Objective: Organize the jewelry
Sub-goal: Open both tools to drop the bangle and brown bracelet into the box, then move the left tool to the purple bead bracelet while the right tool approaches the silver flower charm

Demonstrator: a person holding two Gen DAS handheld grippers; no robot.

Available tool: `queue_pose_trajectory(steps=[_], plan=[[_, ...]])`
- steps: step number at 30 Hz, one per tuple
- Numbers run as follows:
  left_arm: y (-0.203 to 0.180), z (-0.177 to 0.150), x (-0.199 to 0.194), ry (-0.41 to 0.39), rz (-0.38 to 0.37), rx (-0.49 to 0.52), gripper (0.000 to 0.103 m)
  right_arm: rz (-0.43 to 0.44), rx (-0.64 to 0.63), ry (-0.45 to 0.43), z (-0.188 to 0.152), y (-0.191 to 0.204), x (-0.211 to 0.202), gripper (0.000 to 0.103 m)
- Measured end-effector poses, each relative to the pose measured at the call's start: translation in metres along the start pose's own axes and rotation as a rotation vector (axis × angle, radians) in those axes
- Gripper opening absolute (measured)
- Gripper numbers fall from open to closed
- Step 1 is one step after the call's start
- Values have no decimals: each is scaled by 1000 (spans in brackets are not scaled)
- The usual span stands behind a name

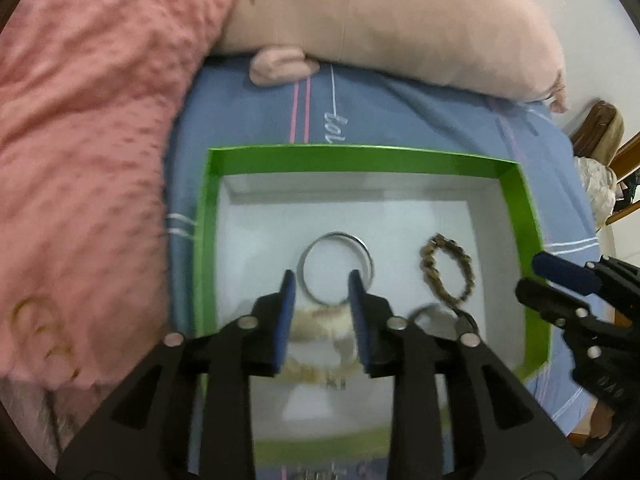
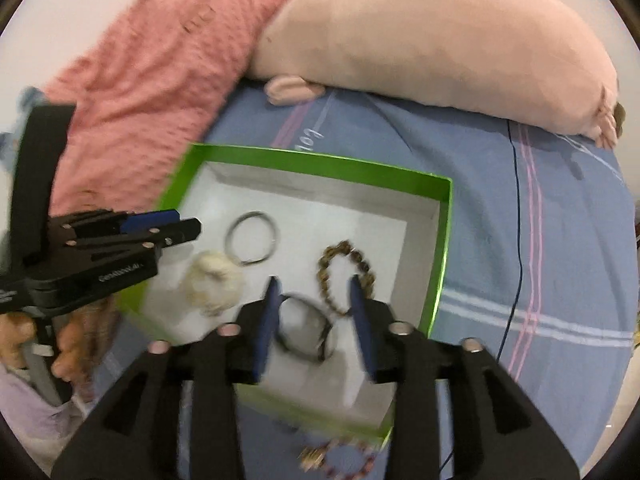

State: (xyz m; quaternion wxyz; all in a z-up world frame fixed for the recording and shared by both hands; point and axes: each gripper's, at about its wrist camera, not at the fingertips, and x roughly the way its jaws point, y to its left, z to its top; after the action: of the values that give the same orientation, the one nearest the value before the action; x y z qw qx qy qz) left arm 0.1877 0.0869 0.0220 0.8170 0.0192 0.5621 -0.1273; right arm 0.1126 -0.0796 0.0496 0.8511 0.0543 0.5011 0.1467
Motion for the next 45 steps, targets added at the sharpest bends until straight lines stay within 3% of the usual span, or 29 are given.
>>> queue_pose_trajectory(steps=[4, 7, 10, 15, 19, 26, 30, 32, 34, 39, 41, 45], plan=[[1, -44, -40, -22, -17, 22, 38, 26, -37, 32, -44, 17, -21, 50], [1, -85, -48, 8, 1, 37, 41, -38, -80, 99, -84, 28, -14, 50], [0, -124, -36, 71, 10, 28, 51, -85, -23, 188, -128, 14, 10, 50], [-5, -174, -1, 186, 46, 19, 51, -134, 47, 235, -160, -2, 27, 50], [-16, -183, 0, 174, 39, 39, 51, -165, 54, 219, -164, -6, 25, 50], [-25, -178, 6, 164, 25, 44, 51, -108, 22, 200, -153, 4, 35, 49], [-18, -181, -1, 153, 41, 35, 52, -121, -16, 207, -145, 13, 51, 49], [-7, -184, -5, 152, 59, 14, 53, -123, -34, 223, -143, 19, 61, 35], [0, -190, -10, 148, 72, -2, 55, -156, -55, 235, -142, 23, 69, 28], [24, -200, -13, 146, 82, -57, 58, -169, -69, 234, -140, 28, 73, 28], [33, -203, -15, 144, 73, -75, 60, -153, -62, 222, -139, 28, 69, 20], [32, -207, -12, 145, 63, -78, 61, -139, -47, 202, -139, 30, 60, 20]])
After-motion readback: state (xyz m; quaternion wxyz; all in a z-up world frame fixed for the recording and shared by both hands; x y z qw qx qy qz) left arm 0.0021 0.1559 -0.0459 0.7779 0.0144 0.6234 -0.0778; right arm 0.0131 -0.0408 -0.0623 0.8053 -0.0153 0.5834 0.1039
